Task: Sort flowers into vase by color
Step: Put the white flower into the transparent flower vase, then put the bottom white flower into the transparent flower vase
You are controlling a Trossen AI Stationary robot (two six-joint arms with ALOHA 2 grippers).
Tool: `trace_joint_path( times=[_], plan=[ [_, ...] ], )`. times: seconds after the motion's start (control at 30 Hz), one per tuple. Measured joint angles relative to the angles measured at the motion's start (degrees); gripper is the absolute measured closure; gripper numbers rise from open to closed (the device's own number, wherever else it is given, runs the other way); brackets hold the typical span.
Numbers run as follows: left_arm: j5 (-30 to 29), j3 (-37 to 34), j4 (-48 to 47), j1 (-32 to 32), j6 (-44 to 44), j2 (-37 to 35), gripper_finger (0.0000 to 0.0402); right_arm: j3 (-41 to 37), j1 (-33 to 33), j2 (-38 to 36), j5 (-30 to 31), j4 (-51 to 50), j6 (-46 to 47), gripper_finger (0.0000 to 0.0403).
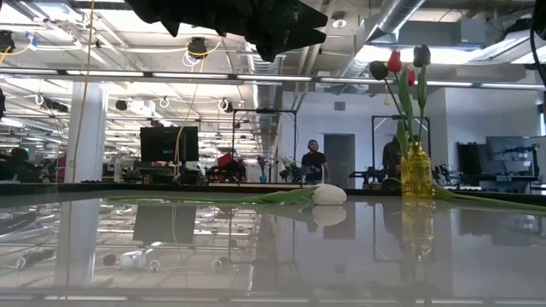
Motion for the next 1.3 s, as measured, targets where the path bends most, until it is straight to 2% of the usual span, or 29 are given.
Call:
trace_joint_path(
  times=[0.23,0.37,0.73,0.9,1.07,1.2,1.3],
  plan=[
    [0.0,0.0,0.0,0.0,0.0,0.0,0.0184,4.0,0.0,0.0,-9.5,-3.8,13.9,0.0229],
    [0.0,0.0,0.0,0.0,0.5,0.0,0.0184,5.5,0.0,0.0,-12.3,-4.4,20.8,0.0245],
    [0.0,0.0,-0.2,0.0,1.6,0.0,0.0184,6.4,-2.0,-1.5,-14.0,-2.0,26.2,0.0253],
    [-0.2,0.0,-4.3,0.0,3.5,0.0,0.0184,6.4,-3.0,-3.6,-14.0,1.1,28.1,0.0256],
    [-0.3,0.0,-15.1,0.0,5.0,0.0,0.0184,6.4,-4.4,-5.2,-12.5,8.3,23.1,0.0258],
    [-0.4,0.0,-23.8,0.0,4.9,0.0,0.0184,6.4,-5.9,-6.8,-7.0,15.6,10.3,0.0258],
    [-4.5,-0.2,-28.7,0.0,4.8,0.0,0.0184,6.4,-7.8,-7.6,-3.6,18.2,-0.5,0.0258]
  ],
)
